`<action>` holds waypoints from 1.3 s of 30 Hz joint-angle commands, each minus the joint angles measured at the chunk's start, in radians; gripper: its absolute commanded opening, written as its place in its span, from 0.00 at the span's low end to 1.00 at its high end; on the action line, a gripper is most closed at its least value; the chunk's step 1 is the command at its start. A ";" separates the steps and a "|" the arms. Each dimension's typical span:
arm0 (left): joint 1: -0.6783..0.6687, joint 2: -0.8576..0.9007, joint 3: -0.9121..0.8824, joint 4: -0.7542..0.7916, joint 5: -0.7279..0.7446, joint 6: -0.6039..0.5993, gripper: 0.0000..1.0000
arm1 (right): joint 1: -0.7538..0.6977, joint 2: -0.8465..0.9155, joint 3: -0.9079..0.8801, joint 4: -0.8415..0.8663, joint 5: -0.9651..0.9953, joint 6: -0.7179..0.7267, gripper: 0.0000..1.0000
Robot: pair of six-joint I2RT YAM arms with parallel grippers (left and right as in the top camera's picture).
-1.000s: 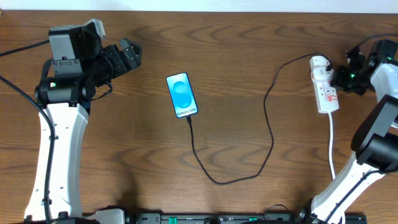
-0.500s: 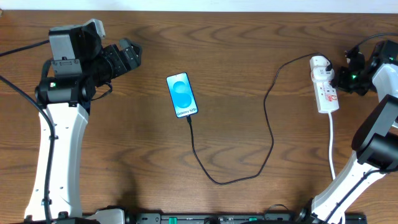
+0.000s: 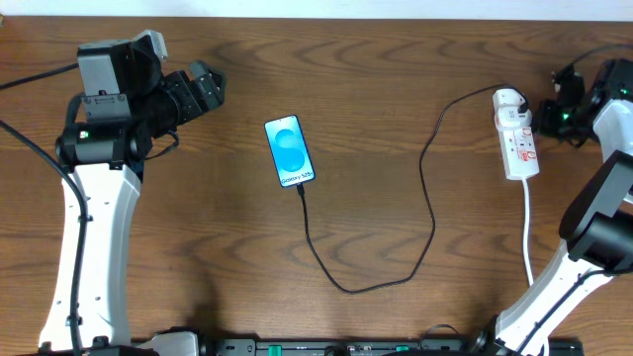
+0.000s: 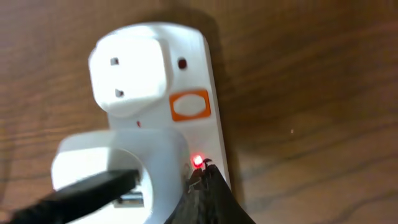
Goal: Plug charger to phone and switch on socket
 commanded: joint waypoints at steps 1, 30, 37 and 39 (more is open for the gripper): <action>0.005 -0.002 -0.001 0.000 -0.010 0.010 0.96 | 0.039 -0.029 0.023 0.007 -0.157 -0.016 0.01; 0.005 -0.002 -0.001 0.000 -0.010 0.010 0.96 | 0.036 -0.052 0.023 -0.084 -0.081 0.011 0.01; 0.005 -0.002 -0.001 0.000 -0.010 0.010 0.96 | 0.032 -0.208 0.024 -0.154 -0.082 0.030 0.01; 0.005 -0.002 -0.001 0.000 -0.010 0.010 0.96 | 0.034 -0.251 0.024 -0.180 -0.082 0.039 0.01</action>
